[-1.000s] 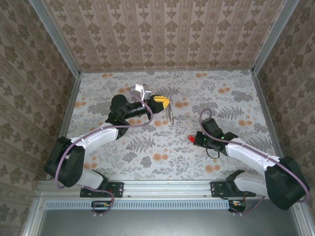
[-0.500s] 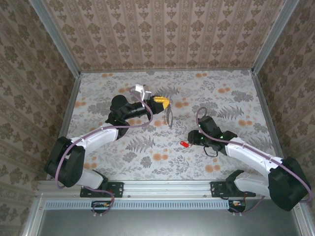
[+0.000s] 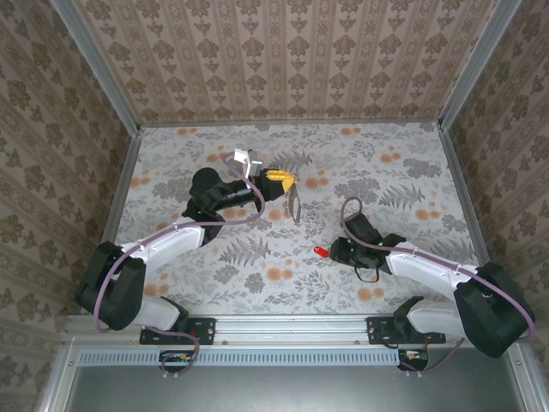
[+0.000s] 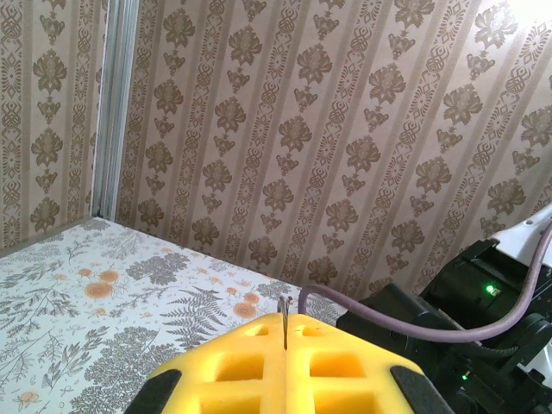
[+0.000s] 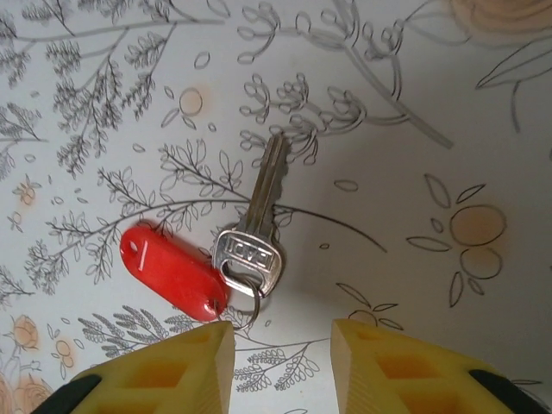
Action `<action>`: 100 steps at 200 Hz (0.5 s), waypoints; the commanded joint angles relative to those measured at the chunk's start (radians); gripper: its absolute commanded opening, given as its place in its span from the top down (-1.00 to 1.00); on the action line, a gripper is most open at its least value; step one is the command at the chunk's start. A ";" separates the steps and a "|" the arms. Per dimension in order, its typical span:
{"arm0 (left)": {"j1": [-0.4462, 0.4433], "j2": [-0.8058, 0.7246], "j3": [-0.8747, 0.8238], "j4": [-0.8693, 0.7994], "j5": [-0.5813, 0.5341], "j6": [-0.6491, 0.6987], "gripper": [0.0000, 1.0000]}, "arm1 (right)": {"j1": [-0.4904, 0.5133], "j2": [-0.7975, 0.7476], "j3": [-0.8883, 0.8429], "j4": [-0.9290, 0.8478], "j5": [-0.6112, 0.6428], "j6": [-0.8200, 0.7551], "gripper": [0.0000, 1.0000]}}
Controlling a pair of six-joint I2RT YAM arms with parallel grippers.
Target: Put the keys on the keyring
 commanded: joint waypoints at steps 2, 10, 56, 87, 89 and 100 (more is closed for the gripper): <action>0.006 -0.027 -0.001 0.049 0.015 -0.005 1.00 | 0.024 0.022 0.007 0.019 -0.005 0.016 0.26; 0.006 -0.026 0.000 0.048 0.018 -0.004 1.00 | 0.025 0.031 0.010 0.025 -0.006 0.018 0.26; 0.008 -0.031 0.002 0.039 0.018 -0.001 1.00 | 0.030 0.090 0.013 0.077 -0.049 0.034 0.27; 0.008 -0.032 -0.001 0.039 0.016 0.001 1.00 | 0.029 0.111 0.020 0.109 -0.061 0.042 0.30; 0.008 -0.031 -0.001 0.039 0.015 0.001 1.00 | 0.029 0.111 0.022 0.111 -0.062 0.041 0.30; 0.009 -0.031 0.000 0.039 0.016 0.001 1.00 | 0.030 0.113 0.028 0.114 -0.062 0.042 0.32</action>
